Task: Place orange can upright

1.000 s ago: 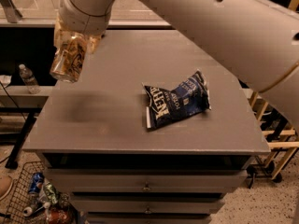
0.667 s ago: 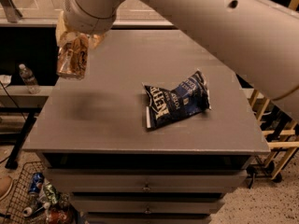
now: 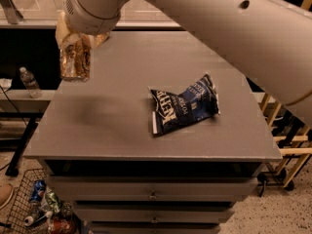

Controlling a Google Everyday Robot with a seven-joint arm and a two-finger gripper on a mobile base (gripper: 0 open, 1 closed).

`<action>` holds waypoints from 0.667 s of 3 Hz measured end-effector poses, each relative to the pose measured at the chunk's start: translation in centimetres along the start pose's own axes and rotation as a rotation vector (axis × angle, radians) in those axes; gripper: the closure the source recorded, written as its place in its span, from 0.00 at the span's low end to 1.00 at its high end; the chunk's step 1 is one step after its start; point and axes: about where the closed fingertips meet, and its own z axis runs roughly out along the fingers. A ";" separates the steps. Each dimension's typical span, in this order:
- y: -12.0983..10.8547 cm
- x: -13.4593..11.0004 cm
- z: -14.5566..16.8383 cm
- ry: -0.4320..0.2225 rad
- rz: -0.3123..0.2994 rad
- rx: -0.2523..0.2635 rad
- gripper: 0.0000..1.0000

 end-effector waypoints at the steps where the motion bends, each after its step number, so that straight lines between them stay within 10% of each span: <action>1: 0.7 -0.5 -0.2 0.013 -0.115 -0.020 1.00; 2: 1.8 -1.6 -0.3 0.069 -0.288 -0.031 1.00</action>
Offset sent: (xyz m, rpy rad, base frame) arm -0.0006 -0.0360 -0.0174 -0.1955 -0.5160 0.3898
